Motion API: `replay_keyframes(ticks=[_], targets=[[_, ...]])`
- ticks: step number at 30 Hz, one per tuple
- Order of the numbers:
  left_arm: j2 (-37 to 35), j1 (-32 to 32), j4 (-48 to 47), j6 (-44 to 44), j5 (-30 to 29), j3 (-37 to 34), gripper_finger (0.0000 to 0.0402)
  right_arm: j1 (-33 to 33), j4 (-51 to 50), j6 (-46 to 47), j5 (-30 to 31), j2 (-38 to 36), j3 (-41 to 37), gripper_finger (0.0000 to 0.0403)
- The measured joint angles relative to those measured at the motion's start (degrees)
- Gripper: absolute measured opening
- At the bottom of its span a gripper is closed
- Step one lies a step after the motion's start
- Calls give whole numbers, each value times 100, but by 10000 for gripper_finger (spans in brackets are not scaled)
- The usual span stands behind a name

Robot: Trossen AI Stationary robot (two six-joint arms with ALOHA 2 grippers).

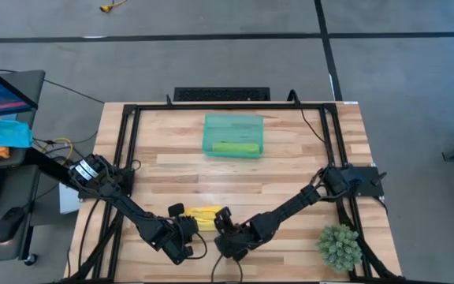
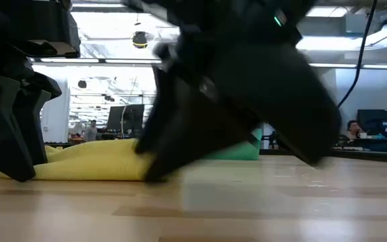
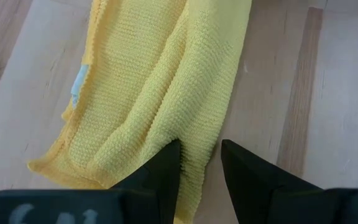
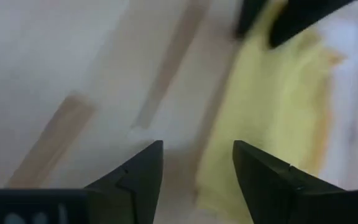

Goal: Roll microfiber towels into tight, uniform cylinder then place into a basket
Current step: Roll the folded yellow microfiber towel

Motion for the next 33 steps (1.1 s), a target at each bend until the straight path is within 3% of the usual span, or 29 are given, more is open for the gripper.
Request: replay_keyframes(ticks=[11, 18, 22, 33], targets=[[13, 2, 0, 46, 48, 82, 113, -157, -229, 896, 311, -17, -16, 198], [22, 2, 15, 71, 79, 109, 113, -413, -395, 1703, 60, -17, -14, 170], [29, -3, -74, 311, 76, 183, 113, -500, -408, 1895, -226, -26, -10, 138], [72, -344, -1801, 343, -548, 1044, 113, -598, -465, 2370, -521, -46, -1, 26]])
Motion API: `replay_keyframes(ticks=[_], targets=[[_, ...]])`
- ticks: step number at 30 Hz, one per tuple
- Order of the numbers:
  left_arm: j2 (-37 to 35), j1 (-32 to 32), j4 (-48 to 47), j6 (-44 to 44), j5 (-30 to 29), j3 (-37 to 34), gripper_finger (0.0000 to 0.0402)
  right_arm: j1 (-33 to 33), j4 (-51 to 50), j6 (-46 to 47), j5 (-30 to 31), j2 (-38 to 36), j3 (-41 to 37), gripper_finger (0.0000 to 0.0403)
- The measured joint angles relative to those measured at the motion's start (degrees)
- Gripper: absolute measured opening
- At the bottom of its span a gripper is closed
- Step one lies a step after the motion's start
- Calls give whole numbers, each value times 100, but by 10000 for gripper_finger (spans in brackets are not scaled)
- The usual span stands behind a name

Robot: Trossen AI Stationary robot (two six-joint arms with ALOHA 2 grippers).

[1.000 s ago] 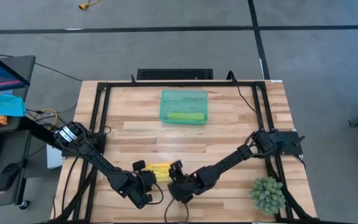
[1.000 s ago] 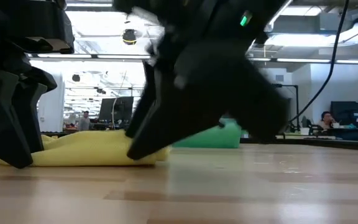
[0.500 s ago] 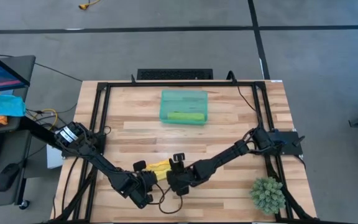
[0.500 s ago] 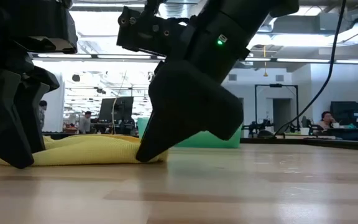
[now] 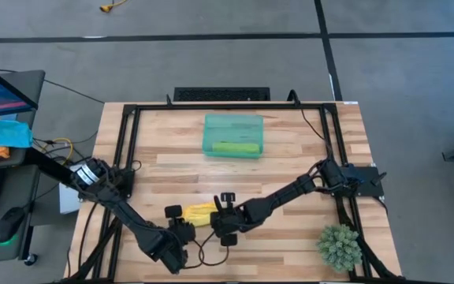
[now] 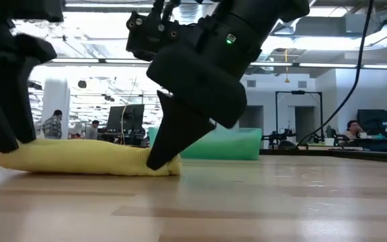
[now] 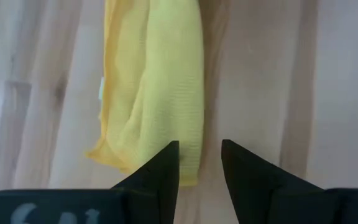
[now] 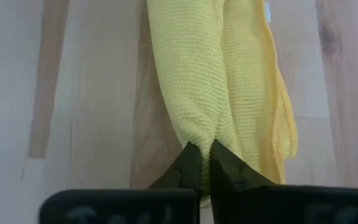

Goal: Roll microfiber towels into tight, uniform cylinder then place into a basket
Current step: Roll the folded yellow microfiber towel

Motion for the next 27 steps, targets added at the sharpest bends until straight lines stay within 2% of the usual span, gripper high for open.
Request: replay_keyframes(ticks=[6, 10, 16, 22, 27], targets=[[-11, -287, -97, 277, -420, 183, 113, -19, 44, 670, -340, -4, 2, 20], [-17, -488, -33, 667, -658, 191, 113, -93, 253, 1199, -1015, -6, 2, 29], [-28, -578, 311, 981, -718, -60, 113, -114, 794, 1713, -1932, 25, -15, 16], [-29, -618, 898, 1413, -720, -242, 113, -156, 831, 2285, -2071, 28, -17, 27], [-31, -685, 1275, 1858, -747, -240, 113, -195, 844, 2428, -2273, 28, -17, 19]])
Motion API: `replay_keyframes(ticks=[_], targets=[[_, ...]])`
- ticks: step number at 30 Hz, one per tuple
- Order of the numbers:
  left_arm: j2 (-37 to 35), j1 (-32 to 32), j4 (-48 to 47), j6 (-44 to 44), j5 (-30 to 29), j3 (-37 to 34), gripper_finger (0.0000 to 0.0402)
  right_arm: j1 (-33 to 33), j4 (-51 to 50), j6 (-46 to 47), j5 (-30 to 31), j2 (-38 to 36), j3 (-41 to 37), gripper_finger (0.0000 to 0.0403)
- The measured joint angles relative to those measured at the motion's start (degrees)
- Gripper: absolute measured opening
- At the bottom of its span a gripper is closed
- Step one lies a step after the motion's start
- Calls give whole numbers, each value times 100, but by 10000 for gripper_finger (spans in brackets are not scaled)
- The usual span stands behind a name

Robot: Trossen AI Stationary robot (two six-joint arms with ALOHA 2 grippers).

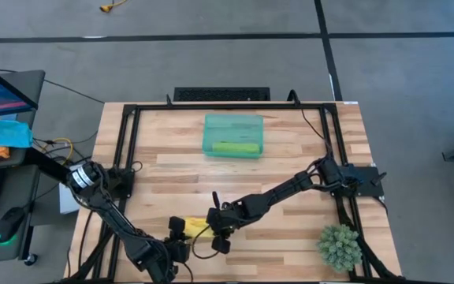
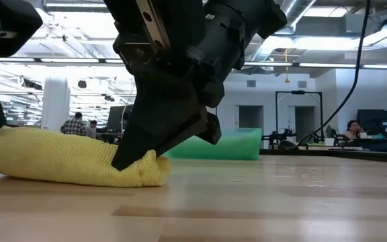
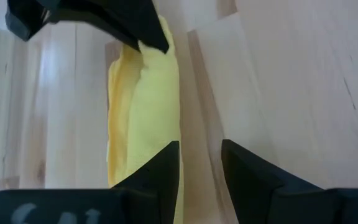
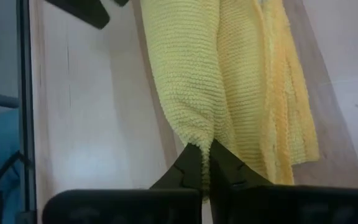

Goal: Roll microfiber towels into tight, uniform cylinder then place into a basket
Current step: Roll the folded yellow microfiber towel

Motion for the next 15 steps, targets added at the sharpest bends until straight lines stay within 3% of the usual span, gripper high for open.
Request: replay_keyframes(ticks=[10, 15], targets=[[-2, 339, -349, -44, 64, 0, 113, 15, 7, 176, -37, 0, 0, 25], [-7, 651, -429, -122, 414, 0, 113, 25, 9, 413, -225, 0, 0, 21]])
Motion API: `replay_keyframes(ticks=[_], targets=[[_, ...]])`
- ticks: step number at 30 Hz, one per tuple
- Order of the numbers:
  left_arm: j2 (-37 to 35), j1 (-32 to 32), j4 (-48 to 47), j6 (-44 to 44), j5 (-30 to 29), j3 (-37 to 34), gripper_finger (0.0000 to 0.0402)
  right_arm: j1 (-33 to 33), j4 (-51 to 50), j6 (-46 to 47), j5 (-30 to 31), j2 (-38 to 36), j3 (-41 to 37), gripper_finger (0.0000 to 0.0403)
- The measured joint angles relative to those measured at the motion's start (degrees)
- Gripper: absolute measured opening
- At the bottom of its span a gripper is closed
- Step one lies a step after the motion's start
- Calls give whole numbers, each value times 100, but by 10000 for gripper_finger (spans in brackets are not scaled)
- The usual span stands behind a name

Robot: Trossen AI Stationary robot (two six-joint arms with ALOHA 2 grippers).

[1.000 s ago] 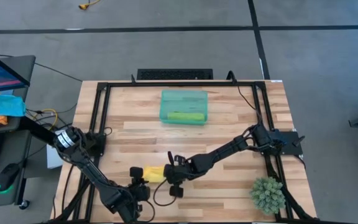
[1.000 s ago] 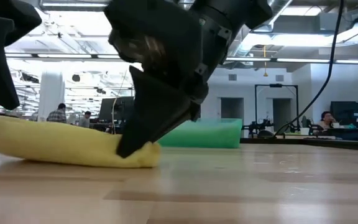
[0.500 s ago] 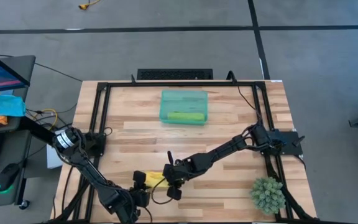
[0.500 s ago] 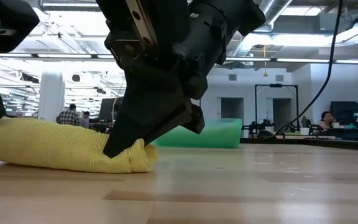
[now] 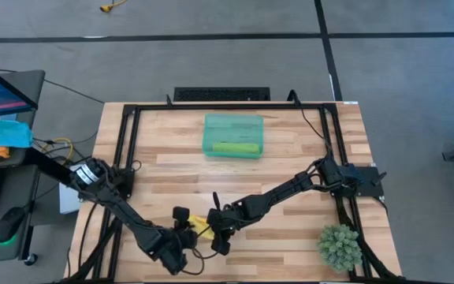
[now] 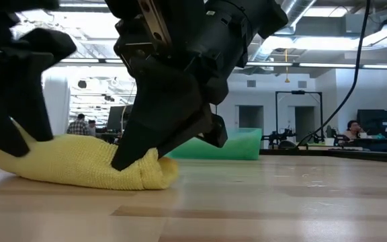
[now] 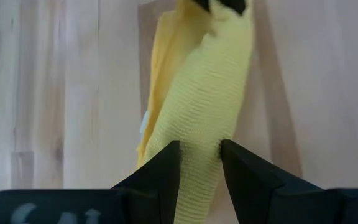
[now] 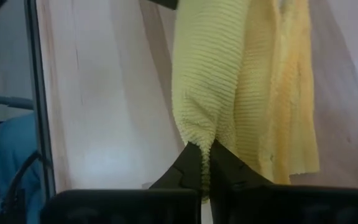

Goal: Roll microfiber towels into tight, uniform cylinder then place into a basket
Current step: Roll the folded yellow microfiber towel, then put the rolled yellow microfiber towel into the green bin

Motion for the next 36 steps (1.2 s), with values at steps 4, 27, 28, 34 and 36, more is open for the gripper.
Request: replay_keyframes(ticks=[4, 27, 28, 34, 36], targets=[[-2, 250, -5, -7, 198, 2, 113, 3, -2, 60, -94, 0, 0, 37], [-46, 843, 639, -150, 1166, -531, 113, 53, 123, 33, -104, 7, -2, 129], [-44, 820, 645, -198, 1162, -536, 113, 48, 116, 40, -107, 7, 0, 135], [-28, 737, 679, -674, 1144, -546, 113, 19, -145, -236, -62, -173, -5, 147], [-24, 709, 693, -851, 1143, -551, 113, 25, -351, -389, 121, -327, -17, 145]])
